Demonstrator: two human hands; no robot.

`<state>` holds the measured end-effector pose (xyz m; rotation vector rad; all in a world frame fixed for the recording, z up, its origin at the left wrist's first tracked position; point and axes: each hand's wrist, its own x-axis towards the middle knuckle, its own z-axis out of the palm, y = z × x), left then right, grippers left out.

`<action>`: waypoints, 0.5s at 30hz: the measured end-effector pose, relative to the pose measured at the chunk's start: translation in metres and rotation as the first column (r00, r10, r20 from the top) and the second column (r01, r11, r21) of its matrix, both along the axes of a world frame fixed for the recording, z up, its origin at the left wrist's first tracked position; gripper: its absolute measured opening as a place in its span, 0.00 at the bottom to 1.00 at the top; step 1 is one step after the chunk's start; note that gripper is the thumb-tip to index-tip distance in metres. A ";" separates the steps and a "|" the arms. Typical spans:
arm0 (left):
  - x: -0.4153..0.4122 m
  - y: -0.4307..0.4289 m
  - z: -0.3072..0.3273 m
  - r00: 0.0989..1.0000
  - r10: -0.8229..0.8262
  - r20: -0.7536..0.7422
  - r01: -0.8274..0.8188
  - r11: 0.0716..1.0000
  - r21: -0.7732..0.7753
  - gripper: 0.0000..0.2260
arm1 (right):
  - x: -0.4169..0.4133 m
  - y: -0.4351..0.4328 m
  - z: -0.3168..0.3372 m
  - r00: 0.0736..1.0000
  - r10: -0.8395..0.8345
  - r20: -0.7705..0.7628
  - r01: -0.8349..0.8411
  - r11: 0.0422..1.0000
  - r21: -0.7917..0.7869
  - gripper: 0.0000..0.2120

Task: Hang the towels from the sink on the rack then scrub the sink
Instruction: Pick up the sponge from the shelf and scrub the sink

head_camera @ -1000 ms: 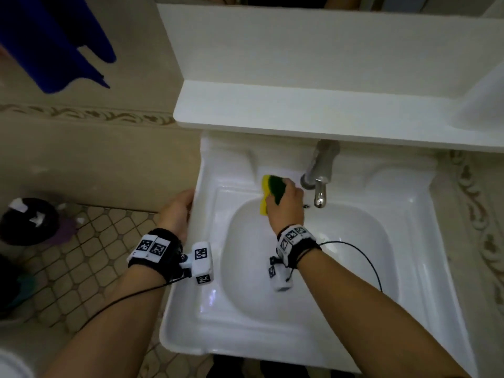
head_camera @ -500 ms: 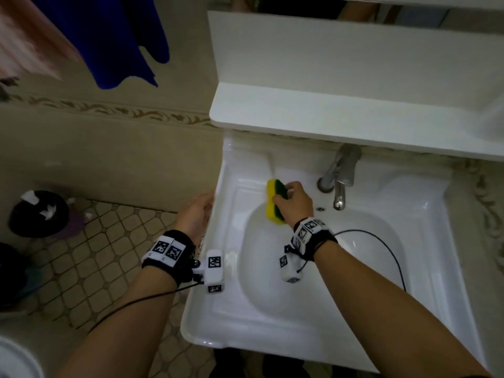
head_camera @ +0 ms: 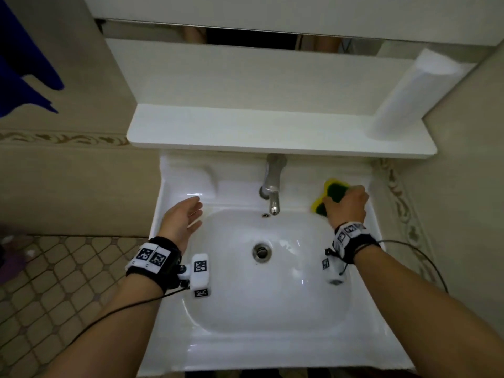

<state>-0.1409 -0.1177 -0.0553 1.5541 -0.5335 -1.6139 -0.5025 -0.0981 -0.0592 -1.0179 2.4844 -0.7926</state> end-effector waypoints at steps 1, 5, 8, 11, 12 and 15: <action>-0.004 0.001 -0.001 1.000 -0.003 0.003 0.003 1.000 0.002 0.09 | -0.004 -0.011 0.003 1.000 0.004 -0.027 -0.005 1.000 -0.025 0.25; -0.019 0.003 -0.005 1.000 0.005 0.025 -0.005 1.000 0.007 0.13 | -0.022 -0.048 0.011 0.991 -0.061 -0.119 0.052 0.996 -0.077 0.25; -0.025 0.002 -0.007 0.999 0.030 0.030 -0.030 0.999 0.015 0.14 | -0.030 -0.058 0.008 0.994 -0.040 -0.103 0.036 0.998 -0.042 0.25; -0.035 0.002 -0.008 0.999 0.018 0.037 -0.019 1.000 0.021 0.12 | -0.024 -0.049 -0.001 0.976 0.191 -0.103 -0.196 0.980 -0.037 0.24; -0.038 0.002 -0.010 0.999 0.009 0.035 -0.010 1.000 0.025 0.11 | -0.020 -0.043 -0.007 0.949 0.301 -0.093 -0.302 0.953 0.003 0.24; -0.043 0.002 -0.014 0.998 -0.035 0.047 0.033 0.999 0.043 0.12 | -0.018 -0.023 -0.026 0.841 0.529 -0.110 -0.493 0.835 0.246 0.24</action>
